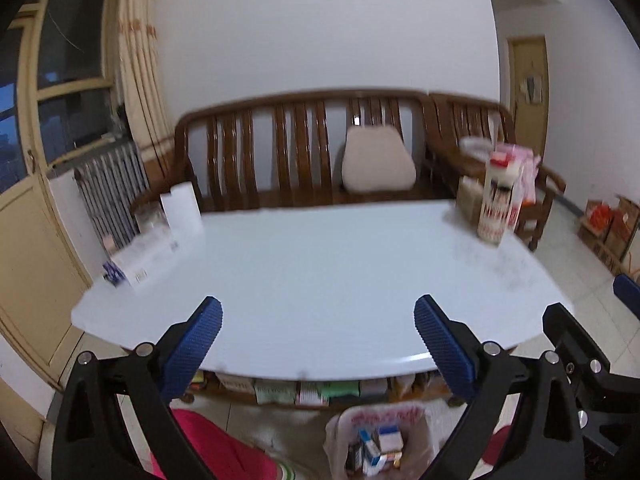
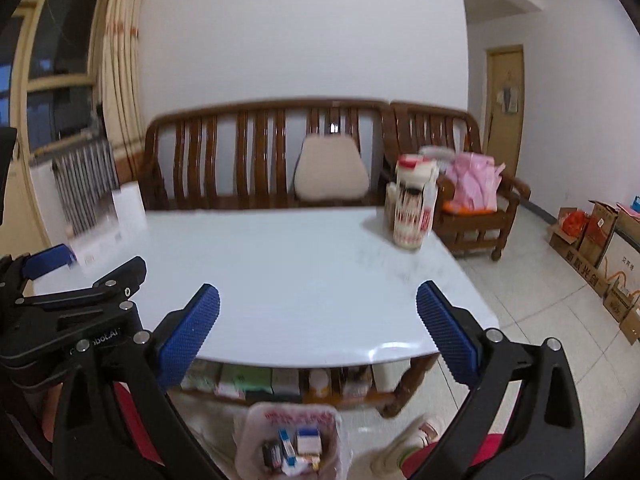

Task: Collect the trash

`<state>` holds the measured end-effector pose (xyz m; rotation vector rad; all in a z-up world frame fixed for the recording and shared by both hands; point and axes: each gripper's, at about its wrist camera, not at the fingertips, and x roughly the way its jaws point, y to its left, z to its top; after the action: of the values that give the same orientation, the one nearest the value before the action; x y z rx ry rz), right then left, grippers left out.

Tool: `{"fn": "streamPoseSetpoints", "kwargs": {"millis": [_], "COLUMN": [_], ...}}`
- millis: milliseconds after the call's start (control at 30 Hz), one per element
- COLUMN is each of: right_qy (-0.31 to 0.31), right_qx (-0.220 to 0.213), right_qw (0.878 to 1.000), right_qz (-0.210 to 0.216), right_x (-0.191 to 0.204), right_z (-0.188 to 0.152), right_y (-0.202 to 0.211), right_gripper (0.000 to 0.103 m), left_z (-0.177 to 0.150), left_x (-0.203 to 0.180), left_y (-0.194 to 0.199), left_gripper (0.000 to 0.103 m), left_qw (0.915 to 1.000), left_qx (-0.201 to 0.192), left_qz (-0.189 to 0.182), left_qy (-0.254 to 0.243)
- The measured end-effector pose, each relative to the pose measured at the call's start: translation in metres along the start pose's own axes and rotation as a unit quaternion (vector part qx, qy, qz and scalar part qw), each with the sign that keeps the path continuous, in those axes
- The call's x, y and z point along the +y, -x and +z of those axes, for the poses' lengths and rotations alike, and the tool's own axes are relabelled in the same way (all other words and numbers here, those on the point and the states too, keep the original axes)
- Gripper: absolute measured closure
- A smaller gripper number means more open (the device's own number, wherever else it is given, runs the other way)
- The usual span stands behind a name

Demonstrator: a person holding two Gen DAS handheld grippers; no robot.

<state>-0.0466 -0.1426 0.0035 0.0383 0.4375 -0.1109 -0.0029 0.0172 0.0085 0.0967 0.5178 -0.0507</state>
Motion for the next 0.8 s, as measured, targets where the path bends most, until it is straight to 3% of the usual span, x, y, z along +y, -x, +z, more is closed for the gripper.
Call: {"fn": "streamPoseSetpoints", "kwargs": {"millis": [133, 300, 500, 800], "right_qy": [-0.001, -0.003, -0.009, -0.024], "right_qx": [-0.043, -0.073, -0.085, -0.084], "right_qw": [0.999, 0.997, 0.996, 0.996], "right_qz": [-0.017, -0.029, -0.039, -0.034], "right_x": [-0.001, -0.005, -0.009, -0.015], "right_z": [0.015, 0.023, 0.023, 0.027], "right_y": [0.026, 0.048, 0.06, 0.064], "right_gripper": [0.007, 0.007, 0.007, 0.007], "left_z": [0.014, 0.021, 0.023, 0.02], "left_x": [0.003, 0.004, 0.006, 0.0], "left_y": [0.027, 0.045, 0.058, 0.061], "left_gripper": [0.008, 0.008, 0.008, 0.008], "left_qw": [0.9992, 0.9983, 0.9984, 0.9983], "left_qx": [-0.04, -0.052, -0.054, -0.055], "left_qz": [0.007, 0.02, 0.006, 0.015], "left_qy": [0.003, 0.018, 0.018, 0.008]}}
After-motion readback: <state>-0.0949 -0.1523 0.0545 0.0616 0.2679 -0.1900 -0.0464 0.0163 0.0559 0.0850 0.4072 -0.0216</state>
